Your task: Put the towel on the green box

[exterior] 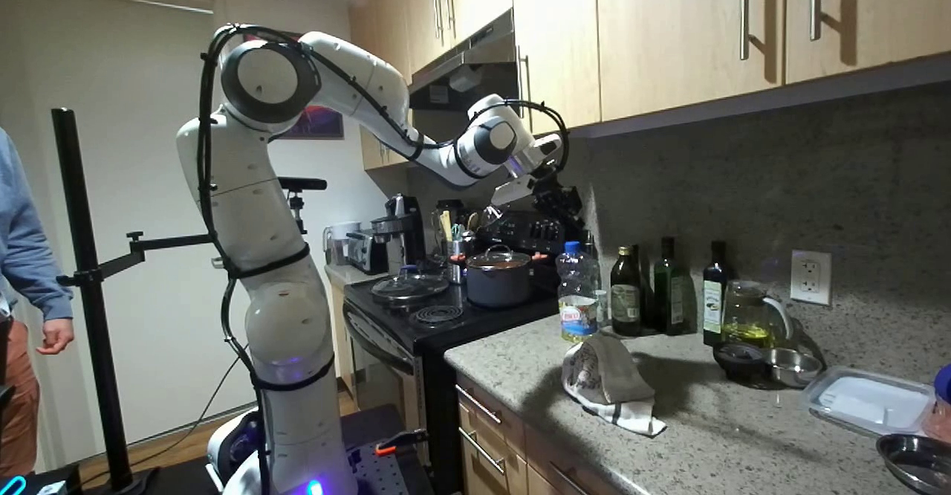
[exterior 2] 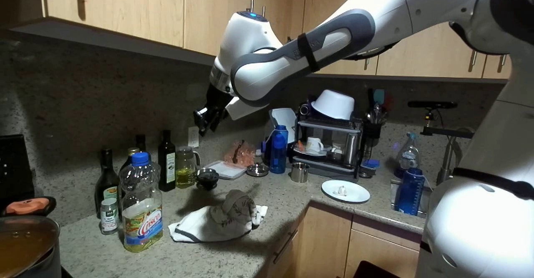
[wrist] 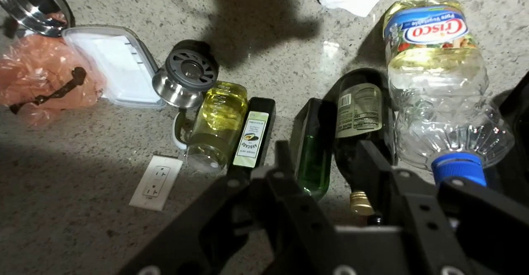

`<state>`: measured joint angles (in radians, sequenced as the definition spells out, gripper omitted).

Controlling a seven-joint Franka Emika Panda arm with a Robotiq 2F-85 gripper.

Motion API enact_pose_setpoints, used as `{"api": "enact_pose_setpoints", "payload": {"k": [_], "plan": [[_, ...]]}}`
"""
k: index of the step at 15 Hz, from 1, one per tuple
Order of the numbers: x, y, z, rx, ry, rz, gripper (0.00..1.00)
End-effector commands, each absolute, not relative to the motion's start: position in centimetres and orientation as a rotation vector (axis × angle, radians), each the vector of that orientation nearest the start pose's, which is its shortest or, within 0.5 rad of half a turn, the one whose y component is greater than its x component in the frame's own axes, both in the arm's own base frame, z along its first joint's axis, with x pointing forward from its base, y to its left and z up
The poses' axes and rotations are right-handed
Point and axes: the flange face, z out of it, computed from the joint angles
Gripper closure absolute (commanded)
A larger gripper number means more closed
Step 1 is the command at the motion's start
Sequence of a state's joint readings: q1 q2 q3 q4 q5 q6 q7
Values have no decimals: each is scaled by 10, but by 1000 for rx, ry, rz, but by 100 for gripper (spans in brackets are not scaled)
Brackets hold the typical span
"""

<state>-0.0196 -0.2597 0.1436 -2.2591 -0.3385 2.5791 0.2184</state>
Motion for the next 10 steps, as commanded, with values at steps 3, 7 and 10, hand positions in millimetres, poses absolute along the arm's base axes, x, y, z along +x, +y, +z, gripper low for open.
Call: {"api": "enact_pose_setpoints", "payload": {"k": [3,7,10], "plan": [[519,61,545,-3171,-188,-1020,8],[517,39,574,-3130,-70,-1138,0],[520,39,568,-3146,-104,-1105,0]]}}
